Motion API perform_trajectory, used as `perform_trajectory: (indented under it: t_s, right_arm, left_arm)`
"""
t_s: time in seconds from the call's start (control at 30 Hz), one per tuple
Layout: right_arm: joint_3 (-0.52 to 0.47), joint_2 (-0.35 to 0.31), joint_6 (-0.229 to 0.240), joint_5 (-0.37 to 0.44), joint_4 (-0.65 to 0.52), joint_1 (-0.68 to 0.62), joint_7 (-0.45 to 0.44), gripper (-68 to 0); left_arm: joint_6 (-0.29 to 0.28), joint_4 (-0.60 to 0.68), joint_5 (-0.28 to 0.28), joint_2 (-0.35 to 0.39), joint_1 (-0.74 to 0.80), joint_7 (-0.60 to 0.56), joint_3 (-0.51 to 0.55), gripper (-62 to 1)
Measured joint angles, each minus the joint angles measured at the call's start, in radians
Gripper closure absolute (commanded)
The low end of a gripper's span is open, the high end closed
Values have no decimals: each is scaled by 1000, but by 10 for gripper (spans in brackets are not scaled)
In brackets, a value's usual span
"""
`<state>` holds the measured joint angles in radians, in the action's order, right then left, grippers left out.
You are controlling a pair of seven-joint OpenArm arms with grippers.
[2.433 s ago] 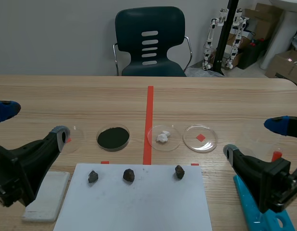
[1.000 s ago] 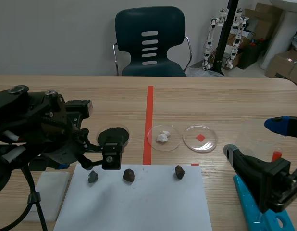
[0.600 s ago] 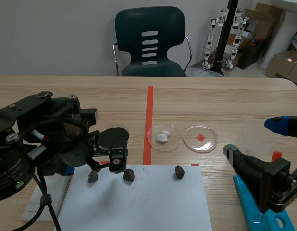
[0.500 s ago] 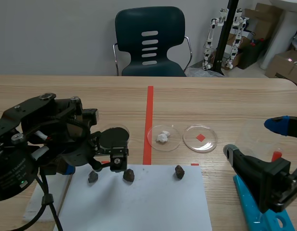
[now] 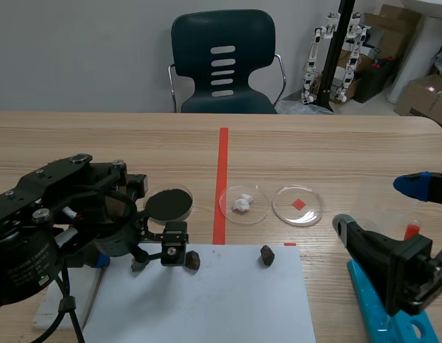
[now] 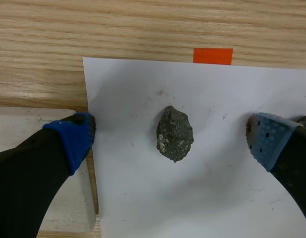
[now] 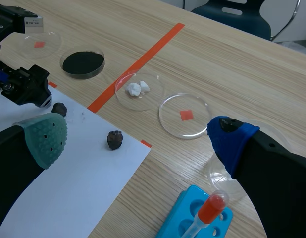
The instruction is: Pick up the left mineral with the left hand
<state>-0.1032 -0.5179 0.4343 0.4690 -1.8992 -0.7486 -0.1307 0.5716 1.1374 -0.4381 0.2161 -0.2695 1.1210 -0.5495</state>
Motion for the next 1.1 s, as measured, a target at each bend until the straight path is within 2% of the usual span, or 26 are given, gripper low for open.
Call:
perform_trajectory:
  t_s: [0.1,0.17,0.27,0.4,0.53,0.93,1.1]
  right_arm:
    - [0,0,0,0,0,0,0,-591]
    - [0,0,0,0,0,0,0,-591]
    - [0,0,0,0,0,0,0,-591]
    - [0,0,0,0,0,0,0,-591]
    - [0,0,0,0,0,0,0,-591]
    - [0,0,0,0,0,0,0,-591]
    - [0,0,0,0,0,0,0,-591]
  left_arm:
    - [-6,0,5,0,0,0,0,-468]
    - [-6,0,10,0,0,0,0,-445]
    - [-6,0,10,-2,0,0,0,-444]
    - [-5,0,10,-12,0,0,0,-348]
    - [-6,0,11,-16,0,0,0,-309]
    - [-5,0,11,-16,0,0,0,-106]
    - [-5,0,11,-16,-5,0,0,-90]
